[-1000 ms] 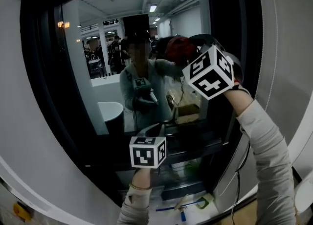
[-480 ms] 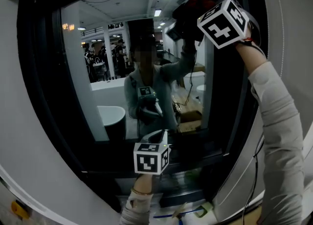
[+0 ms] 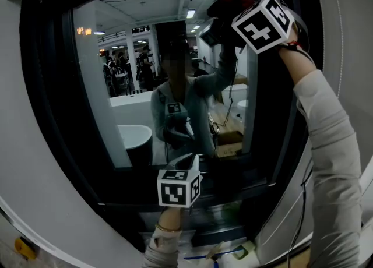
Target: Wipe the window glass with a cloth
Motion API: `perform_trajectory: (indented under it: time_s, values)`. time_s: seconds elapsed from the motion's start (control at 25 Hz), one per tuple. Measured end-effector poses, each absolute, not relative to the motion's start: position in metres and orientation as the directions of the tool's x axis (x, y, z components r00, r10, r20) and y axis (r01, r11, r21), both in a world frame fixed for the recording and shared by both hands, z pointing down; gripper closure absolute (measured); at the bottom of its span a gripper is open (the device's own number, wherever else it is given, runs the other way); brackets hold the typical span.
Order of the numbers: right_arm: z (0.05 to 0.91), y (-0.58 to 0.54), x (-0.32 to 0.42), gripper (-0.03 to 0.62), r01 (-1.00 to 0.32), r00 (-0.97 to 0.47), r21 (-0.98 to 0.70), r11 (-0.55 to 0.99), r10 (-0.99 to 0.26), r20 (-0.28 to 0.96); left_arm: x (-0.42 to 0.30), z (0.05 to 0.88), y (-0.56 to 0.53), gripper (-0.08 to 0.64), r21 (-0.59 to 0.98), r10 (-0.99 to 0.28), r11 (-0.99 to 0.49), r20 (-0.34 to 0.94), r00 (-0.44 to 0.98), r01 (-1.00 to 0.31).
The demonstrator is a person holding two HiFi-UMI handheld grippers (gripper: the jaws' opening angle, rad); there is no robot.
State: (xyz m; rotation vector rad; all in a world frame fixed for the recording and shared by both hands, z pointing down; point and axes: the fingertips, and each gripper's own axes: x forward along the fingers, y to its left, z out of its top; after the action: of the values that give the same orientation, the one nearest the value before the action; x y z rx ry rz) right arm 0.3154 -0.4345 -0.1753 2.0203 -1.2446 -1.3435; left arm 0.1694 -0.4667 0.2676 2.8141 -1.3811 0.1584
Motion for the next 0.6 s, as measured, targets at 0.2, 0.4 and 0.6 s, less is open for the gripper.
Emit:
perform_trajectory:
  time_s: [0.2,0.4,0.6]
  values:
    - [-0.144,-0.436,0.309,0.549,-0.467,0.106,0.752,-0.466,-0.874,-0.475,0.166,0.265,-0.463,0.557,-0.033,-0.789,-0.613,0.082,0.609,-0.79]
    - [-0.116,-0.437,0.304,0.549,-0.47,0.087,0.777,-0.419,-0.898,-0.431,0.167,0.267,-0.458,0.557,-0.025,-0.782,-0.621,0.083,0.618,-0.783]
    - [-0.089,-0.436,0.295,0.549,-0.478,0.06,0.794,-0.375,-0.916,-0.397,0.165,0.267,-0.451,0.557,-0.017,-0.777,-0.628,0.078,0.625,-0.778]
